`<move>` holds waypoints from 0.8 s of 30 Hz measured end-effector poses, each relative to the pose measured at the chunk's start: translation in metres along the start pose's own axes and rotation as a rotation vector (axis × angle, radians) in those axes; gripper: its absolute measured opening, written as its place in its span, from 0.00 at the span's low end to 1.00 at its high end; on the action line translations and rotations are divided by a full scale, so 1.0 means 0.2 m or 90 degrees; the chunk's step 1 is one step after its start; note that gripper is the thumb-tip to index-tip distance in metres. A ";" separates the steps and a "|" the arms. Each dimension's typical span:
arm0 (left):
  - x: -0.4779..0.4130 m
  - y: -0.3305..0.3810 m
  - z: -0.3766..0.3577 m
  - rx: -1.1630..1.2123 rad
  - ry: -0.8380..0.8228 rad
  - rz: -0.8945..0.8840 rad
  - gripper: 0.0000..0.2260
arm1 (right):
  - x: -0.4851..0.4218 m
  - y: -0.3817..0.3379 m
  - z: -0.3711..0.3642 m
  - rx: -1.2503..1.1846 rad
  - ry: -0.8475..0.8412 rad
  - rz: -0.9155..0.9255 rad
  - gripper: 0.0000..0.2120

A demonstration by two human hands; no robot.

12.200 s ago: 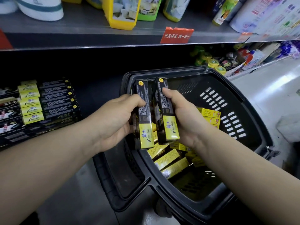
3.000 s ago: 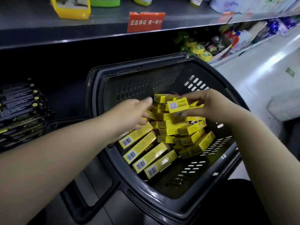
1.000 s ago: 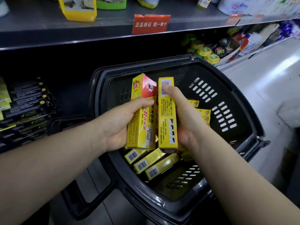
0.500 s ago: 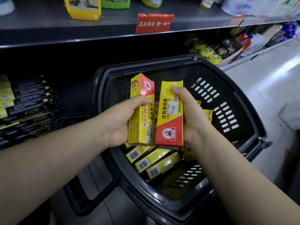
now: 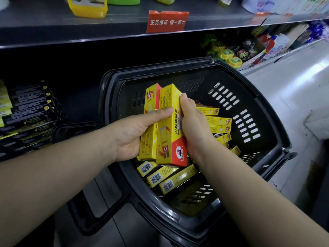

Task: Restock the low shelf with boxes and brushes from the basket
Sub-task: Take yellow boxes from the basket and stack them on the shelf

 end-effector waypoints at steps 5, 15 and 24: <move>-0.02 0.00 0.01 0.007 0.011 -0.013 0.18 | -0.02 0.01 -0.01 0.057 -0.022 -0.011 0.22; -0.03 0.01 0.04 -0.005 0.061 -0.005 0.25 | -0.03 -0.16 0.19 0.038 0.005 0.061 0.22; -0.03 0.09 0.05 0.143 0.122 -0.139 0.31 | -0.01 -0.07 0.42 -0.263 0.200 -0.041 0.11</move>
Point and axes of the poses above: each hand's wrist, its own x-axis away from the middle knuckle, its own z-axis out of the back of the hand, y = z × x, the point moved 7 cm from there along -x, towards the middle knuckle, and after that the axes turned 8 degrees about -z, right-handed, at the moved point
